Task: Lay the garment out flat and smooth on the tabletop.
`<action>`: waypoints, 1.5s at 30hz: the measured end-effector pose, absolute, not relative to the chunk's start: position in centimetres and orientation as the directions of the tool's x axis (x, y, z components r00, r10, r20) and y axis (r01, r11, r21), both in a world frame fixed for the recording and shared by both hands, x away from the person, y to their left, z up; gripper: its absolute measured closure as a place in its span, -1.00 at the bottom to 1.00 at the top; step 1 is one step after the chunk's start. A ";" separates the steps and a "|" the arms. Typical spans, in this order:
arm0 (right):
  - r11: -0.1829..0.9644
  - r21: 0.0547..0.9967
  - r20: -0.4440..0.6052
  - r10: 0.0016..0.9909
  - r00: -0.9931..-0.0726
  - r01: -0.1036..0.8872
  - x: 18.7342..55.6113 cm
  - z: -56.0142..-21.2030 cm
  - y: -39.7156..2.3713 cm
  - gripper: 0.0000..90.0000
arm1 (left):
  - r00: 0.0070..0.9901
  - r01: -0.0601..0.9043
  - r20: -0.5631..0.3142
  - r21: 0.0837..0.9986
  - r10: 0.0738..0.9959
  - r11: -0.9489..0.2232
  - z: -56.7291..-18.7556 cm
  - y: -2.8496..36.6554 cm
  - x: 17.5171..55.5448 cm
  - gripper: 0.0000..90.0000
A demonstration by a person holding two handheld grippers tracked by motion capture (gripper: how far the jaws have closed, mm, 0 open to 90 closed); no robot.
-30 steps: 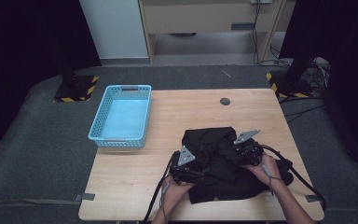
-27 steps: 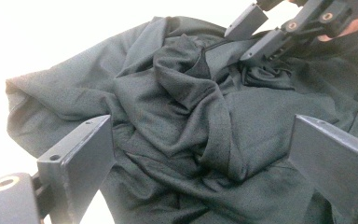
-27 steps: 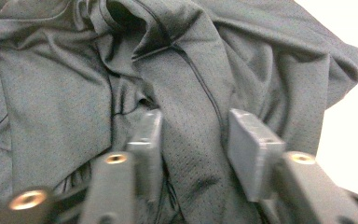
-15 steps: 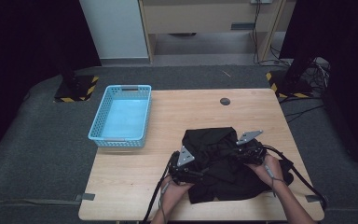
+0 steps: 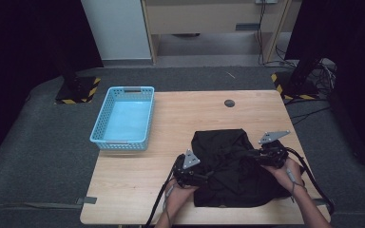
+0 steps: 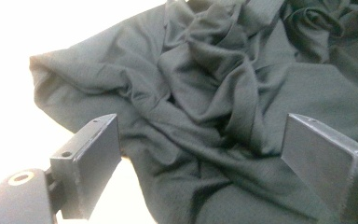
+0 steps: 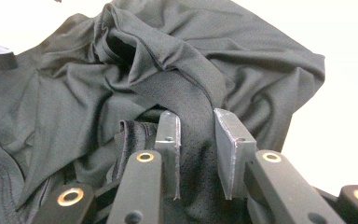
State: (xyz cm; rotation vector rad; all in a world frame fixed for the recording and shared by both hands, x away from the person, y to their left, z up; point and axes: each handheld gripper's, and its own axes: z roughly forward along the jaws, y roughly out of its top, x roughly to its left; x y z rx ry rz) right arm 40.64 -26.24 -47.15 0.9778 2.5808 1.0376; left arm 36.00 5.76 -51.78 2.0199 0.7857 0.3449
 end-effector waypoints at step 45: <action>0.628 0.628 -0.008 0.596 -0.803 0.460 40.5 -48.8 -22.7 0.96 | 0.789 0.451 -0.031 0.707 0.614 -0.544 -53.0 3.4 37.0 -0.48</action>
